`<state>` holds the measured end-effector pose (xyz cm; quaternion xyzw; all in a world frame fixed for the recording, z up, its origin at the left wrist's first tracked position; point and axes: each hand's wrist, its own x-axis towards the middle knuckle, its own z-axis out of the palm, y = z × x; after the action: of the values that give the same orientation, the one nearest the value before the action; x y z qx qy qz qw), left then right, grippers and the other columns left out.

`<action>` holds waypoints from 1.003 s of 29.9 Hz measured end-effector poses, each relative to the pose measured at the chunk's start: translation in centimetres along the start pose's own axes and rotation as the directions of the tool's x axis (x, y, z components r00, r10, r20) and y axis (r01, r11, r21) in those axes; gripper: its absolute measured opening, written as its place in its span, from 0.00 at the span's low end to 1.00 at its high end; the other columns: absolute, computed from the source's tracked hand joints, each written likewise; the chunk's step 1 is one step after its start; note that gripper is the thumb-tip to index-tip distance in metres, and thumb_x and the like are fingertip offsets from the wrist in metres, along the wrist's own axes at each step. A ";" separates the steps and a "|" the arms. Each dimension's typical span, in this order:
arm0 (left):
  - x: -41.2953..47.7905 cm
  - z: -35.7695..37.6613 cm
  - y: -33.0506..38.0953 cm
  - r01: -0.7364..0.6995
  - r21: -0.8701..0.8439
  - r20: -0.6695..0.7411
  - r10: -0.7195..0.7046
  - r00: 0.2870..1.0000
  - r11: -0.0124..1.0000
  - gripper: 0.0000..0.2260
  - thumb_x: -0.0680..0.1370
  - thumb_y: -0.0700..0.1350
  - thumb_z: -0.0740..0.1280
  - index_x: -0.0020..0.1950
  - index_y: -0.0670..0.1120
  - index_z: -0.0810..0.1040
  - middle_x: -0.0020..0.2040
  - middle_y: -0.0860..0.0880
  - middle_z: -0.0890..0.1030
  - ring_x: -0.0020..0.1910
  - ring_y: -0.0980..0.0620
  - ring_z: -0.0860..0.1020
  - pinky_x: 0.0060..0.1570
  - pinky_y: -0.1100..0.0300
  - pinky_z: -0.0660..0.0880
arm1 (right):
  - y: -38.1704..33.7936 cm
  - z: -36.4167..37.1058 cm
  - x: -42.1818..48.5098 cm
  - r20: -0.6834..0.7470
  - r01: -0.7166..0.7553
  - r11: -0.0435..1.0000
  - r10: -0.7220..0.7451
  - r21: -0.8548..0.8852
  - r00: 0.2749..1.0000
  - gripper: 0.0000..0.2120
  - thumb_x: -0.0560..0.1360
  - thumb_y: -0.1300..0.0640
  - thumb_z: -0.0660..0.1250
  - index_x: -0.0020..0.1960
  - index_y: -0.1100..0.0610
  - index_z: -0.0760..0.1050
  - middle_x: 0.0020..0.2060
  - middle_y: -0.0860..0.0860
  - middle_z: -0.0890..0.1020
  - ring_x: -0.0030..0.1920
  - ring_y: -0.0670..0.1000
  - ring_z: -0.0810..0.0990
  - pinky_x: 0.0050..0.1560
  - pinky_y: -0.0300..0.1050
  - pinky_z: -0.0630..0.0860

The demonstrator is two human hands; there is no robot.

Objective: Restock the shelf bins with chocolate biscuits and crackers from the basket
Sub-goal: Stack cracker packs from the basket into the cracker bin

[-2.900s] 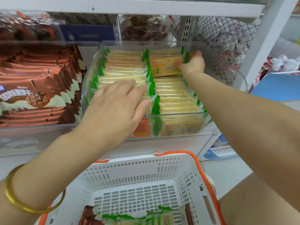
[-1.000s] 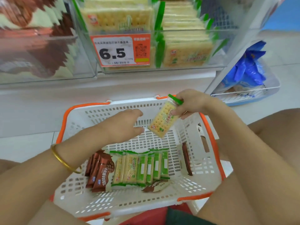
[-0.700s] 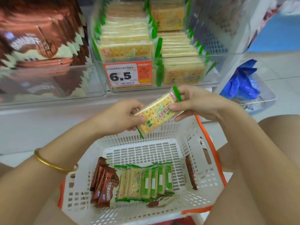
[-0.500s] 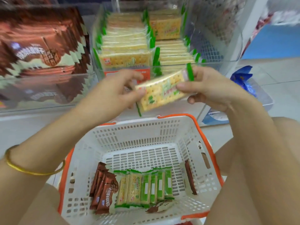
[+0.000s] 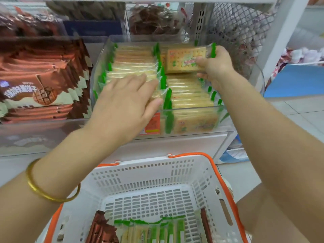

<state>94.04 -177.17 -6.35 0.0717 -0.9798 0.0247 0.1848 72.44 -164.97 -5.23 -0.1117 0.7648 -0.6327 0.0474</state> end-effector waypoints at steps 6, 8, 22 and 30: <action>-0.1 0.3 0.0 -0.006 0.017 -0.039 0.007 0.999 1.000 0.27 0.78 0.59 0.48 0.69 0.47 0.71 0.68 0.43 0.73 0.67 0.42 0.71 0.63 0.47 0.65 | 0.6 1.8 3.4 -0.007 0.010 0.914 -0.014 -0.406 1.000 0.19 0.71 0.53 0.73 0.56 0.57 0.69 0.49 0.50 0.74 0.56 0.54 0.75 0.61 0.52 0.74; 0.0 0.4 -0.2 -0.010 0.019 -0.041 0.010 0.999 1.000 0.27 0.78 0.59 0.48 0.69 0.47 0.71 0.68 0.43 0.74 0.67 0.42 0.71 0.63 0.47 0.66 | 0.6 2.1 3.6 -0.036 -0.012 0.847 -0.008 -0.532 0.999 0.23 0.71 0.49 0.74 0.59 0.57 0.69 0.55 0.54 0.75 0.61 0.57 0.74 0.62 0.52 0.72; -0.4 0.4 -0.1 -0.049 -0.069 -0.190 0.035 0.981 0.996 0.23 0.79 0.54 0.53 0.65 0.42 0.75 0.66 0.42 0.75 0.63 0.41 0.72 0.63 0.48 0.64 | -0.7 1.8 1.6 -0.050 0.023 0.797 -0.067 -0.603 0.997 0.37 0.70 0.56 0.75 0.70 0.63 0.57 0.68 0.61 0.65 0.67 0.61 0.67 0.67 0.54 0.68; -8.7 2.1 0.2 -0.347 0.074 -0.099 0.353 0.930 0.935 0.13 0.77 0.43 0.59 0.53 0.41 0.80 0.59 0.42 0.79 0.53 0.41 0.77 0.47 0.48 0.71 | -0.5 -1.5 -16.7 0.440 0.281 0.874 -0.087 -0.398 0.894 0.07 0.73 0.60 0.71 0.43 0.56 0.72 0.33 0.52 0.78 0.28 0.50 0.79 0.29 0.44 0.75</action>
<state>101.31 -176.03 -11.51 -0.1004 -0.9641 0.0881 0.2294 88.41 -159.77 -5.63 -0.3233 0.8487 -0.4018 0.1173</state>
